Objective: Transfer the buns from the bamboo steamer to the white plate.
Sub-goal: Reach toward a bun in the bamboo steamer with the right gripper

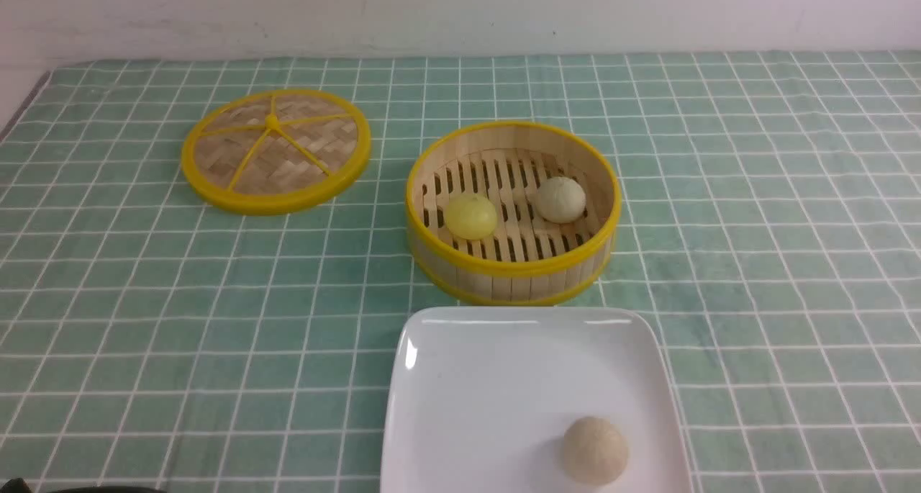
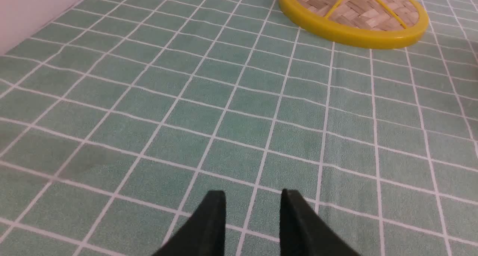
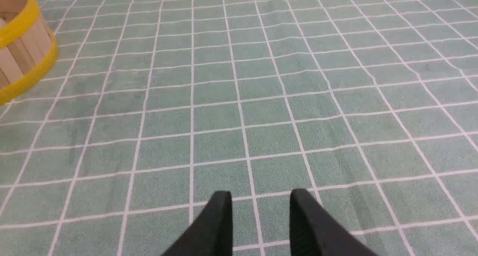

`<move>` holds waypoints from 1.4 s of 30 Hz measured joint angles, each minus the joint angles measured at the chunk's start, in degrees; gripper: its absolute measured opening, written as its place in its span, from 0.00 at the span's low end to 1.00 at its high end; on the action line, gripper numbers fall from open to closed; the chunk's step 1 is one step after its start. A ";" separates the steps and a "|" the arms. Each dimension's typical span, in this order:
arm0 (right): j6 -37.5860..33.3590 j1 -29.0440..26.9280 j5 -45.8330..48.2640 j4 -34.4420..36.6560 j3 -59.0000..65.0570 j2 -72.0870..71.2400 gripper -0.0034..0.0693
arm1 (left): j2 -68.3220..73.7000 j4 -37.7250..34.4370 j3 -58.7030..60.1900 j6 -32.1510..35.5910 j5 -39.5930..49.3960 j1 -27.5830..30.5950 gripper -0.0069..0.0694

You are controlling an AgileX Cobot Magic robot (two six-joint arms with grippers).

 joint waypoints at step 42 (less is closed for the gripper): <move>1.67 0.00 -1.37 -0.69 0.13 0.00 0.38 | 0.00 -2.06 0.00 -2.24 -0.28 0.00 0.41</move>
